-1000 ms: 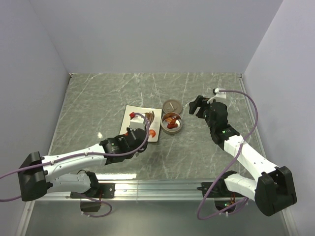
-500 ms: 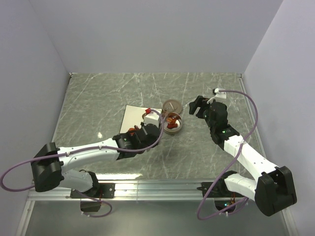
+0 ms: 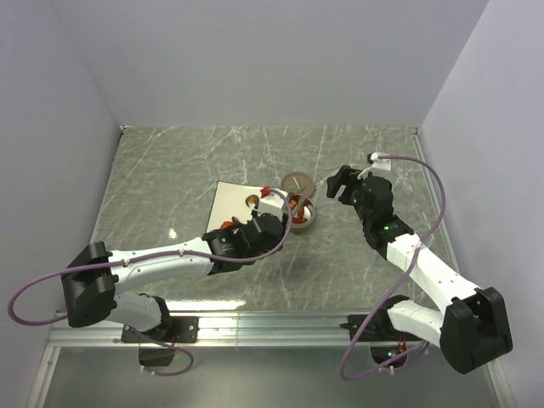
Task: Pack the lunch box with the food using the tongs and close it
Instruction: Place the food into the lunch box, then pick up the food using the clamp
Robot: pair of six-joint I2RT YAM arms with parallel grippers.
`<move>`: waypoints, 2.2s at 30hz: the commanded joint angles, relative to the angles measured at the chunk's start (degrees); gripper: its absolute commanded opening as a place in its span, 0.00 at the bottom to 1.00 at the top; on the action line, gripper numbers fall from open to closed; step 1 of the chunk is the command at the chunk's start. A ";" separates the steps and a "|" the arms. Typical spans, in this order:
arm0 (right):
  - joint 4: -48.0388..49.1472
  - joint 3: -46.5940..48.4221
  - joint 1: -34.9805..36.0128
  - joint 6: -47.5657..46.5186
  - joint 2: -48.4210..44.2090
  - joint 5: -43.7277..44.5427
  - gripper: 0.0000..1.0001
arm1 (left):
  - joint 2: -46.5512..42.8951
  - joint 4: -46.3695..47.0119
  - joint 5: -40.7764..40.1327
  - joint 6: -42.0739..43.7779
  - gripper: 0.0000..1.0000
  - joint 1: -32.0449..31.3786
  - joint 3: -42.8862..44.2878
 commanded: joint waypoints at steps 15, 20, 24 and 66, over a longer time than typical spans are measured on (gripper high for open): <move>1.35 0.49 -0.56 -0.05 0.47 0.46 0.82 | -14.37 -12.64 -8.41 -11.98 0.43 -0.57 -9.68; 1.35 0.67 -0.48 0.04 0.91 -0.07 0.82 | -21.75 -18.44 -12.10 -19.27 0.43 -0.57 -14.16; 1.43 0.67 -0.48 0.04 1.00 -0.51 0.82 | -23.53 -18.45 -12.98 -20.42 0.43 -0.48 -15.83; 1.79 1.37 -0.74 -0.49 3.55 -0.42 0.82 | -6.65 2.21 -3.32 -7.86 0.42 8.39 -12.32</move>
